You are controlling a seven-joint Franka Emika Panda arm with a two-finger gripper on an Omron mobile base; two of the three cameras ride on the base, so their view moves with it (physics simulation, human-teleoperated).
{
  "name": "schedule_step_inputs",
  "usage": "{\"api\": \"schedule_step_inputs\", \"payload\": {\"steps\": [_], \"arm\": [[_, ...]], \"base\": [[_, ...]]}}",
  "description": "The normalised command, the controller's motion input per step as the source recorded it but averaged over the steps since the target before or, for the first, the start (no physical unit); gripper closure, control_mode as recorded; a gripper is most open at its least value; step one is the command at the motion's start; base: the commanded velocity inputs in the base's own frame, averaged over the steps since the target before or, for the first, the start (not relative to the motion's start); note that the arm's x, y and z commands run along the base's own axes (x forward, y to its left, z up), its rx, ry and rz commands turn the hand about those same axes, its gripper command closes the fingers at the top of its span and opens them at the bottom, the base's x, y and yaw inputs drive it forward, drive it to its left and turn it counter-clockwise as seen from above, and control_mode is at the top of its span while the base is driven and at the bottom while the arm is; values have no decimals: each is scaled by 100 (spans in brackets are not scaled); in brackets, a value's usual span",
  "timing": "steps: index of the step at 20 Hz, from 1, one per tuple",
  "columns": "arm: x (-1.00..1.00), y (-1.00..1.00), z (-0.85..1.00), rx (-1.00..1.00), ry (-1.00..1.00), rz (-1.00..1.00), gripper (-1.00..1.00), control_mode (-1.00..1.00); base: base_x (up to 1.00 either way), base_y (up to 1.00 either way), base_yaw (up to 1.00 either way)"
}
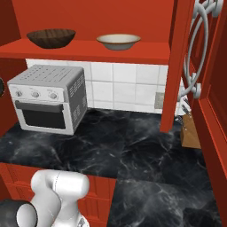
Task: Move the bowls from the cabinet to the plates on the dining table.
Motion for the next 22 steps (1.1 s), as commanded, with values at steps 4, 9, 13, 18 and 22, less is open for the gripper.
{"api": "schedule_step_inputs", "payload": {"steps": [4, 9, 13, 18, 22], "arm": [[22, -43, 37, 2, 3, -28, -100, -100], [0, -14, 42, 0, 0, -43, -100, -100], [0, -9, 28, 2, 0, -44, -100, -100], [0, -19, 18, 4, 1, -44, -100, -100], [-4, -52, 26, 12, 15, -34, -100, -100]], "base": [[0, 0, 0], [0, 0, 0], [0, 0, 0], [0, 0, 0], [0, 0, 0]]}}
